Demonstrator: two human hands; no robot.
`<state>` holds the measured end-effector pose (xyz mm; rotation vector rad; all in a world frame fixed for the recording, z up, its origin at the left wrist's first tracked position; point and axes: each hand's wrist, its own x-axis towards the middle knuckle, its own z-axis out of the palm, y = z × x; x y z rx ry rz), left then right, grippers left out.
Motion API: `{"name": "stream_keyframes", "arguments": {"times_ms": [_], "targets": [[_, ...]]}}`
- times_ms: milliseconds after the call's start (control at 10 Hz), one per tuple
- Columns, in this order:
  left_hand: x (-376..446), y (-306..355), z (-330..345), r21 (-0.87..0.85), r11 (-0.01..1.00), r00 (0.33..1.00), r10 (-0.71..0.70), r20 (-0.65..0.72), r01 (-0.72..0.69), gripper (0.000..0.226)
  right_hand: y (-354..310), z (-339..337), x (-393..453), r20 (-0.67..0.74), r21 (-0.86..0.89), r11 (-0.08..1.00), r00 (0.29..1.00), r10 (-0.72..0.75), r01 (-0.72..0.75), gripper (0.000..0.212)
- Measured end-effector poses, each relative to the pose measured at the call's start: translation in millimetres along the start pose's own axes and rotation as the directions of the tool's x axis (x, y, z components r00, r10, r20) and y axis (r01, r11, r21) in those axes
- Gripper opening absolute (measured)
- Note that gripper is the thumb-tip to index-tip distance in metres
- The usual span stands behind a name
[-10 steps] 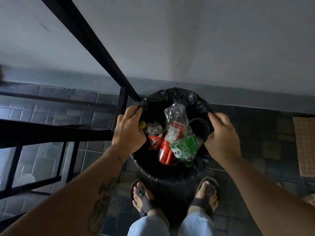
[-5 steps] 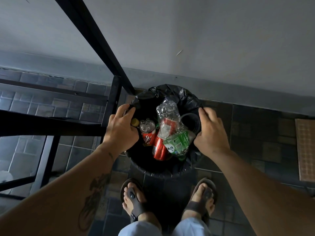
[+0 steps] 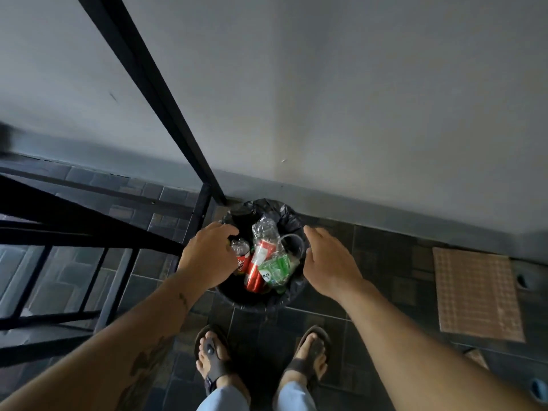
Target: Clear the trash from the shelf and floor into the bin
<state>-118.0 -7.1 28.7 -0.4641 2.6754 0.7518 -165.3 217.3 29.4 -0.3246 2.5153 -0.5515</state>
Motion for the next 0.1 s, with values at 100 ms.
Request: {"name": "stream_keyframes", "arguments": {"times_ms": [100], "targets": [[-46.9, 43.7, -57.0, -0.032, 0.999, 0.999, 0.024, 0.027, -0.023, 0.044, -26.8, -60.8, -37.9, -0.038, -0.040, 0.997, 0.997, -0.072, 0.070, 0.057]]}}
